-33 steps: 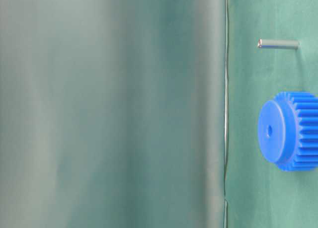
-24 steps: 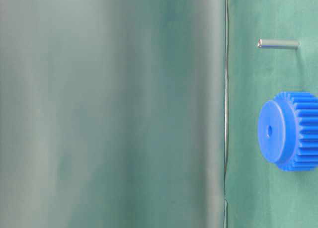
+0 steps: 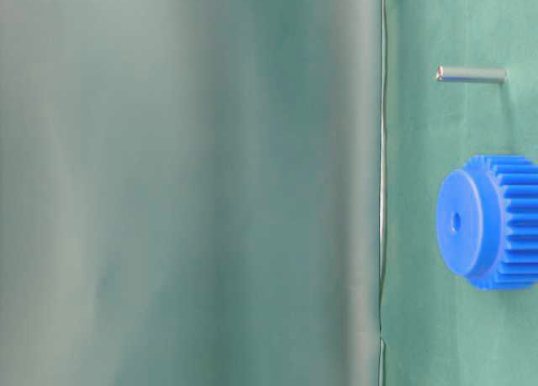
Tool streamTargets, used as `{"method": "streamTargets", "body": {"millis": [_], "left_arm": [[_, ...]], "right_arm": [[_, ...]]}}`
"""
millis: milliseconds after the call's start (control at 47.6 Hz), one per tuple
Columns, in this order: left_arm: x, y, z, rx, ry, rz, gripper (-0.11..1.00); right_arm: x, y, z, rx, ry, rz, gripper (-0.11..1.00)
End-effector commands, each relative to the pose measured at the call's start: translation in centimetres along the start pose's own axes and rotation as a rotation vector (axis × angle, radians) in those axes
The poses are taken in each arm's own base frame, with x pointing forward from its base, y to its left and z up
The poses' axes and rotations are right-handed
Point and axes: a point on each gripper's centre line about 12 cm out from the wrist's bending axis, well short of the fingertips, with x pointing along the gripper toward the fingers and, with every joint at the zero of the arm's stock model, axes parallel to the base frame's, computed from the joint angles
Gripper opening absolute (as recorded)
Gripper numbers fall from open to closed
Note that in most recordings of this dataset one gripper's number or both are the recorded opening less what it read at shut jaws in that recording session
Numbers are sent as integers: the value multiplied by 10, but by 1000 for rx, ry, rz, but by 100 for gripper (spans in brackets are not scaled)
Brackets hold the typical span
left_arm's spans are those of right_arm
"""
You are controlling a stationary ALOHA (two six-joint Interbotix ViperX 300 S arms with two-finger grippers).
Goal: Insert the shaft into the center hole of the gear.
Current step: 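Move the right gripper down over the upright silver shaft, then close the right gripper on the silver shaft and lift it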
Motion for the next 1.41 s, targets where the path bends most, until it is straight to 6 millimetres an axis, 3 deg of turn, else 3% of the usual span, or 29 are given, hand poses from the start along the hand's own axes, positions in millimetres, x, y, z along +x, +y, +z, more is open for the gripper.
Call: {"method": "streamTargets", "body": {"millis": [0, 105, 315, 378, 672, 987, 1155, 1239, 1386], "left_arm": [[2, 0, 11, 5, -28, -2, 2], [2, 0, 10, 5, -26, -2, 2], [2, 0, 9, 5, -18, -2, 2], [2, 0, 10, 5, -20, -2, 2], [2, 0, 9, 5, -18, -2, 2], [3, 0, 8, 5, -9, -2, 2], [3, 0, 7, 5, -2, 0, 2], [3, 0, 7, 3, 0, 0, 2], [2, 0, 8, 3, -3, 0, 2]], "right_arm": [[15, -8, -2, 28, 39, -32, 4], [36, -14, -20, 55, 126, -55, 18], [74, -19, -63, 71, 288, -70, 79], [82, -20, -74, 72, 314, -73, 87], [108, -24, -103, 83, 364, -86, 81], [112, -31, -118, 101, 396, -110, 79], [114, -31, -120, 101, 408, -110, 72], [114, -31, -120, 101, 406, -110, 64], [114, -30, -120, 100, 402, -109, 29]]}}
